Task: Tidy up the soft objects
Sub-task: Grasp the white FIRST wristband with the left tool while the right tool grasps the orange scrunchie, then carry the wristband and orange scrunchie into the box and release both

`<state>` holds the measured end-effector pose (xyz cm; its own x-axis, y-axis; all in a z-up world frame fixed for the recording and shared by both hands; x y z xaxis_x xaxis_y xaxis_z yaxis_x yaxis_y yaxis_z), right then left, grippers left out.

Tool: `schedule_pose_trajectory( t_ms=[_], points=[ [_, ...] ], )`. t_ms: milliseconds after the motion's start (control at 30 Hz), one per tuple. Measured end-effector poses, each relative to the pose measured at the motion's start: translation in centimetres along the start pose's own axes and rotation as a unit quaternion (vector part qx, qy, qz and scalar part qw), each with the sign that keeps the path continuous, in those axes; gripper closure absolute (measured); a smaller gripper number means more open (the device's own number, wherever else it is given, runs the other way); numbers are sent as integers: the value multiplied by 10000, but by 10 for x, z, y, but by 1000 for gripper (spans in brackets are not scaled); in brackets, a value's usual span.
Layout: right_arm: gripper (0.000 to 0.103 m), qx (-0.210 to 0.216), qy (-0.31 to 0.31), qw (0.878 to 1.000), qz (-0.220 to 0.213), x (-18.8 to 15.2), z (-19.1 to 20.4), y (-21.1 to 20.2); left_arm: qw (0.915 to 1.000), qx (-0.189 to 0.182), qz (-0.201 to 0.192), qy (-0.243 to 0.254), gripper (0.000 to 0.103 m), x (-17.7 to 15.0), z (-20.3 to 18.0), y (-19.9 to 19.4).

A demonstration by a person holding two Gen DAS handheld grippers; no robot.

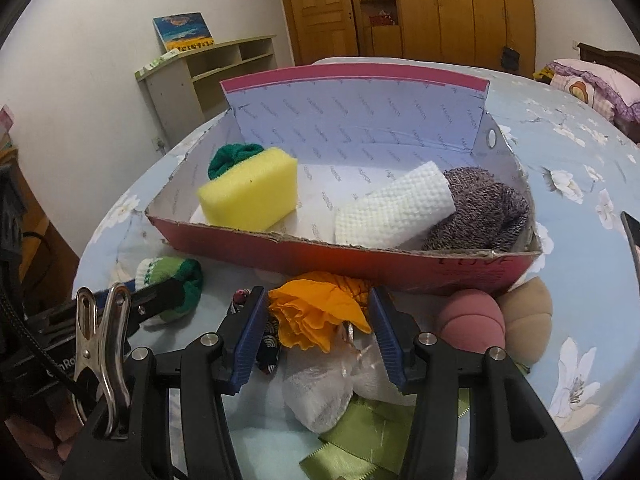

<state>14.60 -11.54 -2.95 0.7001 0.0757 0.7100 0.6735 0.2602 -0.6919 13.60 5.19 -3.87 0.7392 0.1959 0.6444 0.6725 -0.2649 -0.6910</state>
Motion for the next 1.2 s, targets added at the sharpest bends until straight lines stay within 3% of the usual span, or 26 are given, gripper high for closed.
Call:
schedule_pose_trajectory(
  t_ms=[333, 867, 1200],
  points=[
    [81, 84, 158, 9996, -206, -1, -8, -13, 10000, 27, -18, 8, 61, -1, -1, -3],
    [83, 252, 26, 9958, -875, 4, -3, -60, 9991, 47, -314, 280, 61, 6, -25, -35],
    [83, 309, 38, 9941, -1035, 13, -5, -70, 9974, 60, -522, 498, 61, 35, -33, -45]
  ],
)
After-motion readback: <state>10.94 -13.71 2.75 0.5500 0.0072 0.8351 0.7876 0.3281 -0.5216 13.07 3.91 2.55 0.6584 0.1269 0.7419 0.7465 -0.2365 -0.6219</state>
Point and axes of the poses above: each gripper's, at about its wrist camera, not at the fingertips, and y roughly the way its jaws point, z to its left, x to its top, the point moved 6 cm from there along y, roughly the way its jaws point, and after that the axes turned 3 degrees about -x, right-handed, at the moved point
